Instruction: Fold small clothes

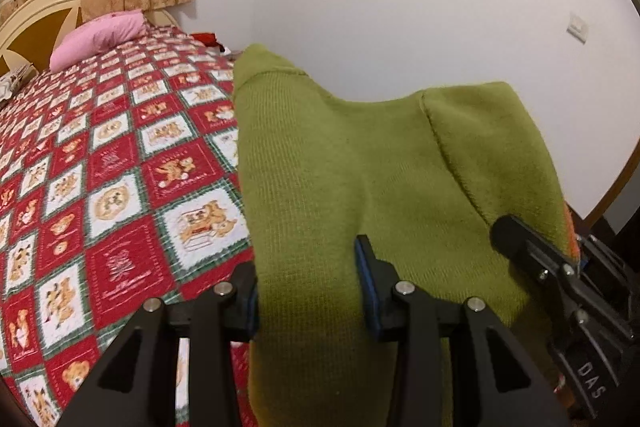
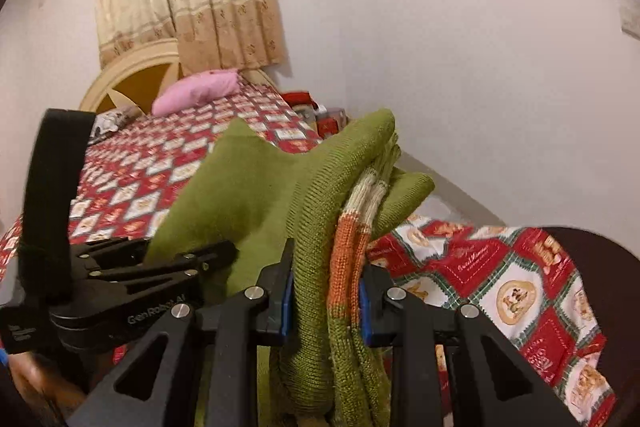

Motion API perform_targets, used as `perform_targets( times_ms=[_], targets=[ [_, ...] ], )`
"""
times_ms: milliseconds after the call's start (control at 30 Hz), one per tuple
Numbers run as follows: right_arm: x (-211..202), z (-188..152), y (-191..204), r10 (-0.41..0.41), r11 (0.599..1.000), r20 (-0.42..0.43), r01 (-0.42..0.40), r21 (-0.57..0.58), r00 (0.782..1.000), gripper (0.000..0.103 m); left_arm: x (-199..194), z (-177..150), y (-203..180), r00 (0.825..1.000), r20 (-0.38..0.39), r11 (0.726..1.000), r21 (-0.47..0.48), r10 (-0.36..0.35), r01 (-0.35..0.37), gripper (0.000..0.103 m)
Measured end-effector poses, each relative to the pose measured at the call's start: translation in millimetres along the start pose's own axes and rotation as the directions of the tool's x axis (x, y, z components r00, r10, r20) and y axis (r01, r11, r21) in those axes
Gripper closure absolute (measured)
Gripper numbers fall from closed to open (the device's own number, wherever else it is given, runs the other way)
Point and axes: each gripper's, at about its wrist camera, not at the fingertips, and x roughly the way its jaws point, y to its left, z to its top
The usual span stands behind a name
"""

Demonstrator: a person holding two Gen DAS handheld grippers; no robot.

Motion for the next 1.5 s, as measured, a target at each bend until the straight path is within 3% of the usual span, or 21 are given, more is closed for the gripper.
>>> perform_targets(
  times_ms=[200,367,500,600,700,733,867,1000,1033,1167,1267,1367,1500],
  targets=[
    [49.7,-8.9,-25.3,-0.028,0.999,-0.097,0.031,0.034,0.995,0.078,46.8,0.7,-2.0,0.997,-0.07,0.999,-0.018,0.03,-0.031,0.062],
    [72.9,-15.9,-43.3,-0.007,0.996,-0.163,0.021,0.082,0.987,0.078,55.2,1.1,3.7,0.996,-0.088,0.999,-0.049,0.004,-0.008,0.06],
    [82.7,-19.1,-49.6,0.009,0.994,-0.202,0.013,0.107,0.979,0.077,63.2,-1.3,10.5,0.995,-0.103,0.996,-0.087,-0.017,0.008,0.048],
    [89.9,-17.4,-53.2,0.015,0.993,-0.243,0.013,0.114,0.97,0.067,68.8,0.9,24.0,0.989,-0.14,0.988,-0.154,-0.052,0.03,0.033],
    [78.8,-18.1,-74.0,0.075,0.971,-0.219,-0.022,0.236,0.973,0.063,64.8,0.9,37.5,0.982,-0.155,0.977,-0.2,-0.111,0.078,0.03],
    [68.1,-19.5,-77.7,0.05,0.969,-0.19,-0.002,0.247,0.981,0.063,58.1,-0.8,40.1,0.983,-0.146,0.977,-0.199,-0.109,0.079,0.03],
    [16.5,-26.0,-61.2,-0.1,0.988,-0.087,0.11,0.109,0.991,0.063,22.8,-12.4,30.7,0.998,-0.063,0.996,-0.087,-0.017,0.011,0.03],
    [-26.6,-38.5,-32.2,-0.129,0.992,-0.015,0.129,-0.009,0.992,0.064,-4.0,-27.8,15.4,0.998,0.0,0.998,-0.02,0.064,-0.064,0.032],
    [-32.1,-41.1,-27.7,-0.122,0.992,-0.009,0.122,-0.023,0.992,0.069,-8.5,-32.4,12.1,0.996,0.009,0.996,-0.015,0.084,-0.084,0.032],
    [-30.7,-48.1,-5.0,-0.07,0.995,-0.061,0.065,-0.082,0.996,0.085,-16.1,-45.7,4.9,0.993,0.014,0.993,-0.002,0.118,-0.118,0.032],
    [-21.8,-59.6,2.3,-0.094,0.99,-0.103,0.082,-0.118,0.99,0.086,-13.4,-50.4,8.0,0.991,0.006,0.991,0.007,0.134,-0.134,0.032],
    [-9.2,-74.5,-5.0,-0.091,0.994,-0.181,0.078,-0.078,0.979,0.086,-8.9,-56.9,8.5,0.989,-0.001,0.989,0.014,0.148,-0.148,0.032],
    [-7.7,-80.7,-12.4,-0.064,0.998,-0.21,0.057,-0.036,0.976,0.087,-8.7,-69.5,4.4,0.986,-0.001,0.985,0.032,0.168,-0.168,0.031]
  ],
)
